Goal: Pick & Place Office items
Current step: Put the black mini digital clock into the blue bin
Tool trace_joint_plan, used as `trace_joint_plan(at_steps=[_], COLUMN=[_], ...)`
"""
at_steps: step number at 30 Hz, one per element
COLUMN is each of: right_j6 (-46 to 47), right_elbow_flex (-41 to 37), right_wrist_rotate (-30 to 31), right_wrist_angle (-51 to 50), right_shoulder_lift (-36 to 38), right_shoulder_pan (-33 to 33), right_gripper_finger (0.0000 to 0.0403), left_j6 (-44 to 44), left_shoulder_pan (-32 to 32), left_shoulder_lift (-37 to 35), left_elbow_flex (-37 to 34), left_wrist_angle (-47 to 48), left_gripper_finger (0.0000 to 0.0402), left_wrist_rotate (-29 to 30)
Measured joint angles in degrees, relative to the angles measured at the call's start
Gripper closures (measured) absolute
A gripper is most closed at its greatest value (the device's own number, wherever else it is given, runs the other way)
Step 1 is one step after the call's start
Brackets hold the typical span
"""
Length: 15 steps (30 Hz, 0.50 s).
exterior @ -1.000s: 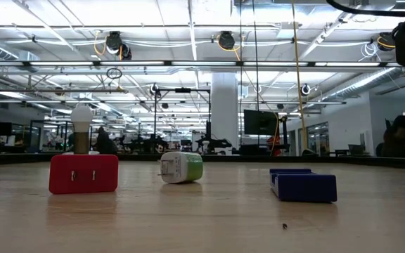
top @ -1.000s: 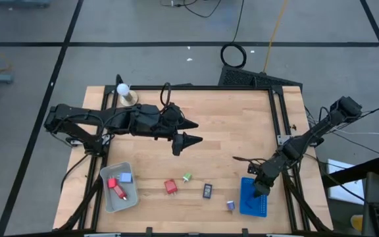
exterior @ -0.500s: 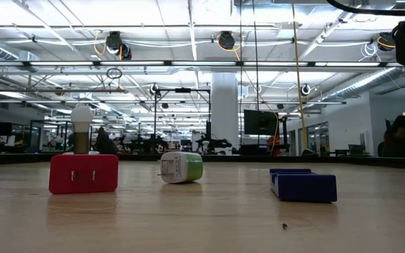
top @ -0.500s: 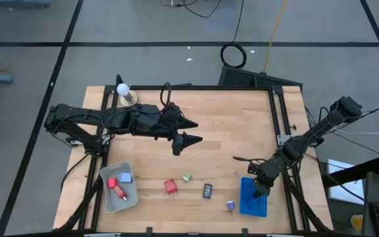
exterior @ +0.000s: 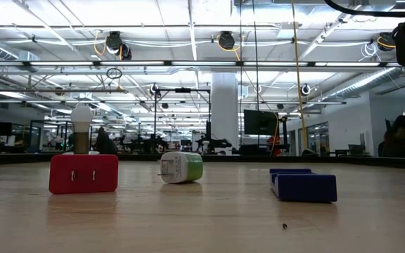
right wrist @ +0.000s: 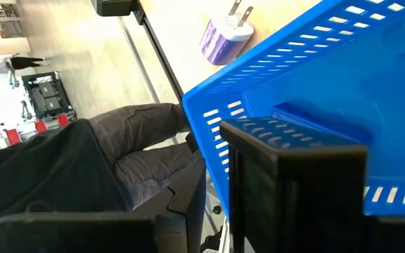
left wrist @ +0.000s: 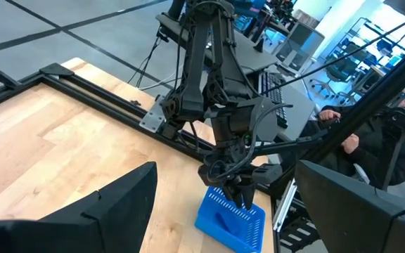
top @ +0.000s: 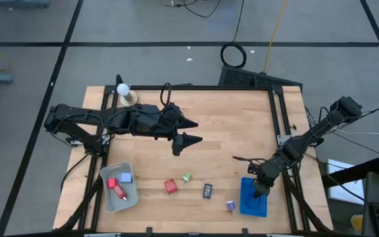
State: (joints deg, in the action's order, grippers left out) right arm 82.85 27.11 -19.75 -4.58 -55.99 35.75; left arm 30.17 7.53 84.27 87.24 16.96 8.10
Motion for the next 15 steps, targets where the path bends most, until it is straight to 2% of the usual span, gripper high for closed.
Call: trace_joint_plan(at_steps=[15], right_j6=[0.4], right_elbow_flex=[0.0], right_wrist_rotate=[0.1], right_wrist_angle=[5.2], right_shoulder_lift=[0.0], right_shoulder_pan=[0.0], right_gripper_finger=[0.0304], left_j6=[-0.7], left_shoulder_pan=[-0.4], left_shoulder_lift=[0.0], left_elbow_flex=[0.0], left_wrist_angle=[0.0], left_gripper_finger=[0.0064], left_wrist_rotate=[0.0])
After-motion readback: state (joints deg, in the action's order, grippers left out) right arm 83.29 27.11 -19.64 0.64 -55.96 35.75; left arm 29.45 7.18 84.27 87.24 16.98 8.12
